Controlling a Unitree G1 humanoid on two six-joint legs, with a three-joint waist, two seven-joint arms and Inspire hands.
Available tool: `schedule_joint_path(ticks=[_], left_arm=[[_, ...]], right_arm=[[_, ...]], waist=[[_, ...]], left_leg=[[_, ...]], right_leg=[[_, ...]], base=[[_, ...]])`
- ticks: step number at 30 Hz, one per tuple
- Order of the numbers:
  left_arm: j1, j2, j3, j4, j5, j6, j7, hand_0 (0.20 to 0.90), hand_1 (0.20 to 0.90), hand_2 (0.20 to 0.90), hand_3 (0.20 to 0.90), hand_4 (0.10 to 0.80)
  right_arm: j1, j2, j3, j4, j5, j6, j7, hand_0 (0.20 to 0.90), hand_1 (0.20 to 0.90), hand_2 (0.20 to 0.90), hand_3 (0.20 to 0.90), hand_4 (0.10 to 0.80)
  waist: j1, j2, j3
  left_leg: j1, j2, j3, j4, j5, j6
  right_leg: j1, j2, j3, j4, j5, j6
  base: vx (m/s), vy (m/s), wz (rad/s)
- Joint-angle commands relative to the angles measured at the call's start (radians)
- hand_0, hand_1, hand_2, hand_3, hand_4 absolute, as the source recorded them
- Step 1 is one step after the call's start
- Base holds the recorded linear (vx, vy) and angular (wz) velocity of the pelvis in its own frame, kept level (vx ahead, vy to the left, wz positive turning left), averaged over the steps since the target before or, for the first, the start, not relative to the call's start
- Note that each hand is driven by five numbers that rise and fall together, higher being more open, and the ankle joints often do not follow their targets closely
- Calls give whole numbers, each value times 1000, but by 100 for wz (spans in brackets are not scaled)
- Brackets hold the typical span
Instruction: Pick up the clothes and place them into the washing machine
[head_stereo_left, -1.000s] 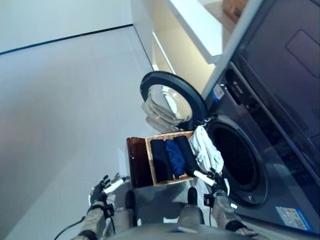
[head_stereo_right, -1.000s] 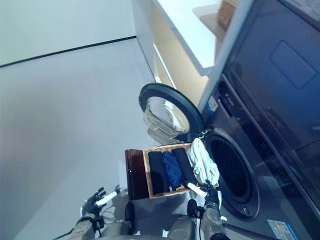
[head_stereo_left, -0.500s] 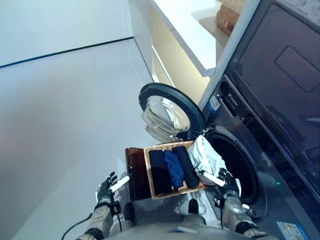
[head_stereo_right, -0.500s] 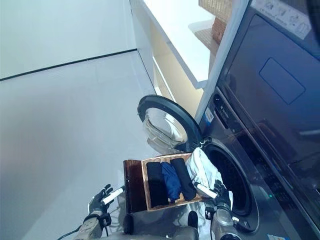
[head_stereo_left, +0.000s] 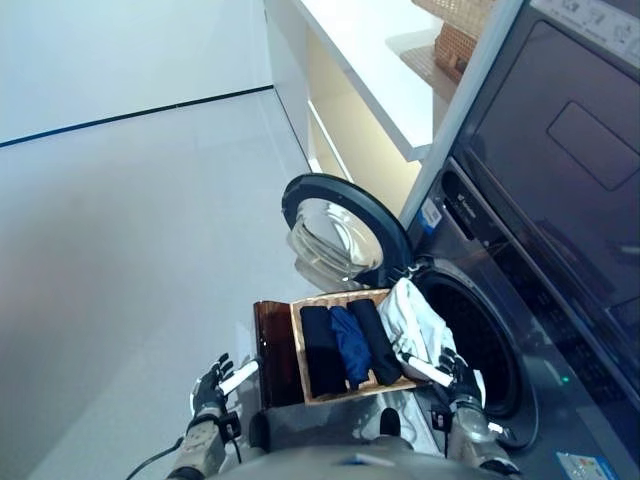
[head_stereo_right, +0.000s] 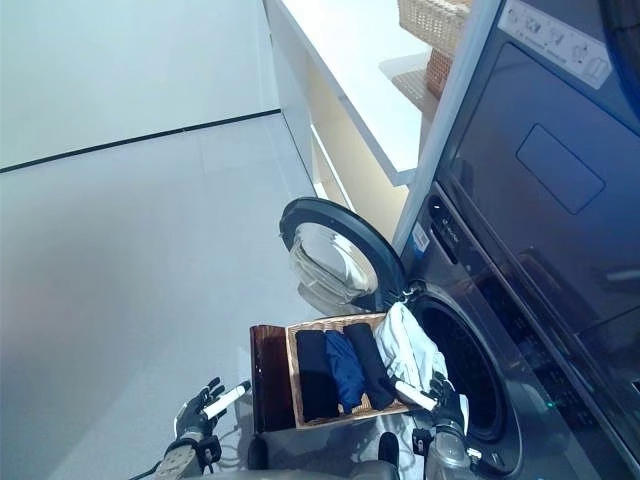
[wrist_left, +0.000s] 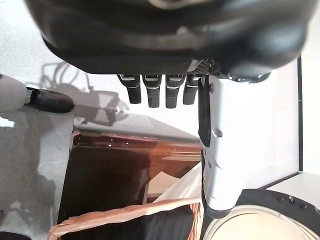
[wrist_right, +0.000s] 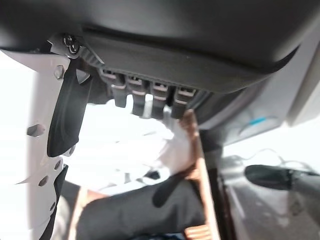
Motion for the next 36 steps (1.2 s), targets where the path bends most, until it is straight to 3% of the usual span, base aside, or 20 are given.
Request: schedule_joint_path(ticks=[1, 14, 22, 28, 36], left_arm=[[-56, 62, 35, -27, 23, -63, 21, 900, 900, 900, 900, 800], [-63, 70, 70, -30, 50, -63, 47, 900, 900, 900, 900, 800], [-66, 55, 27, -51, 47, -69, 17, 900, 900, 900, 900, 800], [-64, 56, 23, -110, 55, -73, -7, 900, 900, 900, 900, 800], [-42, 56, 18, -121, 52, -73, -38, 900, 900, 900, 900, 800]], right_arm=[[-11, -21, -49, -87, -53, -50, -63, 900, 900, 900, 900, 800], [-33, -86, -100, -95, -201, -13, -151, 900, 900, 900, 900, 800], [-187, -123, -54, 152, -108, -18, -101, 900, 900, 900, 900, 800], [-280, -212, -72, 325, -89, -1, -95, 900, 900, 900, 900, 800], [-299, -260, -145, 326, 19, -22, -62, 900, 900, 900, 900, 800]], waist=[[-3, -34, 18], [-4, -40, 14], [25, -21, 55], [58, 9, 95], [69, 28, 105]], left_leg=[[59, 55, 23, 2, -57, -43], [60, 51, 22, 3, -65, -41], [-4, 47, 5, 26, -56, -42], [-79, 38, -15, 69, -51, -44], [-97, 35, -35, 59, -41, -43]], right_leg=[[-86, -71, 50, 80, 98, 14], [-81, -75, 54, 61, 99, 16], [-123, -82, 48, 61, 108, 10], [-159, -93, 36, 70, 105, 2], [-166, -92, 20, 73, 95, 0]], base=[[-25, 23, -6], [-8, 7, -4], [-43, -3, 3], [-40, -4, 10], [7, -18, 11]])
